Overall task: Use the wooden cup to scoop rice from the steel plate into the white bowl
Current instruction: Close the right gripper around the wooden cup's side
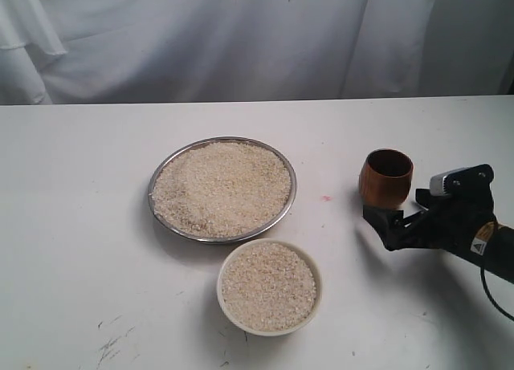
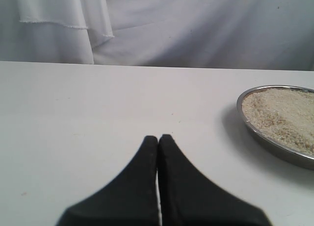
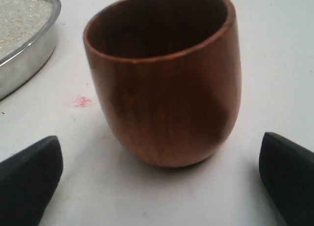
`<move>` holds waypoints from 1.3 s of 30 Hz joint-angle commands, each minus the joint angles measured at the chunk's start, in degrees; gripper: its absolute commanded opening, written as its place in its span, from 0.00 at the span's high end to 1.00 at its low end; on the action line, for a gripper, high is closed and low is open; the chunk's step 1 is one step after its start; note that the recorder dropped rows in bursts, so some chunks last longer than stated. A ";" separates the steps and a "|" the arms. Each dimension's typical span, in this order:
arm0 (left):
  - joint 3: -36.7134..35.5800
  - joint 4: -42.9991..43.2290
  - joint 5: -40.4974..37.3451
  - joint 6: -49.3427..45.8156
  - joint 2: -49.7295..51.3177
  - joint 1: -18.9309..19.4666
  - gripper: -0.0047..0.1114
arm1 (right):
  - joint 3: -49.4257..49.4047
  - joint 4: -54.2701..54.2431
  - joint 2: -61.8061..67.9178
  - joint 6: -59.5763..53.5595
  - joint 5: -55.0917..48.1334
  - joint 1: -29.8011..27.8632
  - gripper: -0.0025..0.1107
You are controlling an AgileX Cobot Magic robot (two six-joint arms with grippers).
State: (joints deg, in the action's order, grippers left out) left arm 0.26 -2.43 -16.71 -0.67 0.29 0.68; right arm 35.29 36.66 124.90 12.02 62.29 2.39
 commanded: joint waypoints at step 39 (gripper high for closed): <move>-0.26 -0.04 0.36 0.18 -0.29 -0.09 0.96 | 12.93 2.23 6.76 1.64 -1.12 2.83 0.09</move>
State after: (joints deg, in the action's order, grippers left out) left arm 0.26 -2.43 -16.71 -0.67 0.29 0.68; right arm 47.29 39.08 131.67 13.67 62.42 4.25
